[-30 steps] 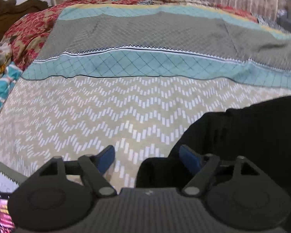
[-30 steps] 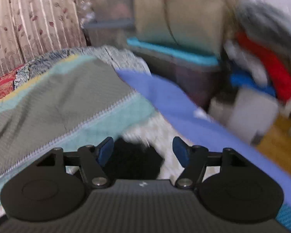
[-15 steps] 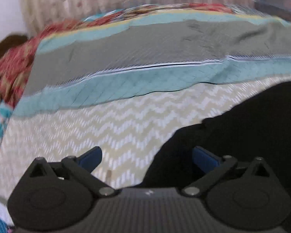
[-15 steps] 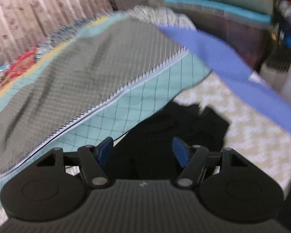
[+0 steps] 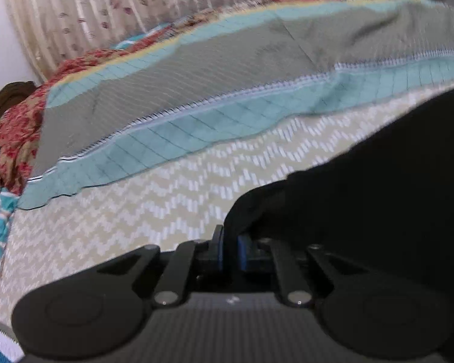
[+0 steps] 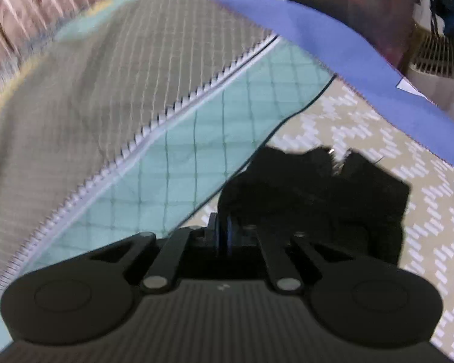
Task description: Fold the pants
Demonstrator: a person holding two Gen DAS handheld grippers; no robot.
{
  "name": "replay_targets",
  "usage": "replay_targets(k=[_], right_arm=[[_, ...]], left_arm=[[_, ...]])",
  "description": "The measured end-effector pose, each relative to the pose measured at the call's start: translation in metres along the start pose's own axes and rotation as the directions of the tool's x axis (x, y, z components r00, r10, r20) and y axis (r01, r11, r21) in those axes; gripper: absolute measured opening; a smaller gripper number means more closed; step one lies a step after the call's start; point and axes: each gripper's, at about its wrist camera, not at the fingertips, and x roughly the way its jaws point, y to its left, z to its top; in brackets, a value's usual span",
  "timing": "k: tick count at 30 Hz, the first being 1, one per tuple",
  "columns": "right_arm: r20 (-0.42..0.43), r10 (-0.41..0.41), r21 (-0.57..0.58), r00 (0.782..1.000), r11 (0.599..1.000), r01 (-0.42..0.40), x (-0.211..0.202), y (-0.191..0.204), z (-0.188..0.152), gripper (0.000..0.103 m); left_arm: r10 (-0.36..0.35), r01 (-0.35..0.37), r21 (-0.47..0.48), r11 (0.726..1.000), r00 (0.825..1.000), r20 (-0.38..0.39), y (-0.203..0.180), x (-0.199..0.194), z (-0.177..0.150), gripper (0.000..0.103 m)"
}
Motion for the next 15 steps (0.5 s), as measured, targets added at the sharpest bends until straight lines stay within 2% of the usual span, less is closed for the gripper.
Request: replay_targets(k=[4,8,12,13,15], right_arm=[[0.058,0.134,0.098,0.989,0.985,-0.14,-0.066,-0.04,0.017,0.007],[0.136,0.247,0.108,0.959,0.959,-0.262,-0.154,-0.099,0.019,0.007],[0.197,0.309,0.144,0.93,0.93,-0.339,-0.228,-0.181,-0.008,0.007],[0.207,0.313,0.156,0.927,0.925,-0.346,-0.241,-0.203,-0.021,0.007],[0.202,0.286,0.175,0.937,0.93,-0.322,-0.256,-0.24,-0.048,0.007]], left_arm=[[0.002,0.002,-0.044,0.999,0.996,0.084,0.014,-0.055,0.001,0.009],[0.001,0.014,-0.087,0.996,0.986,0.165,0.027,-0.121,-0.017,0.009],[-0.026,0.054,-0.125,0.991,0.977,0.211,0.038,-0.188,-0.056,0.009],[-0.038,0.066,-0.125,0.99,0.976,0.213,0.038,-0.2,-0.067,0.009],[-0.06,0.082,-0.105,0.991,0.979,0.195,0.032,-0.223,-0.092,0.009]])
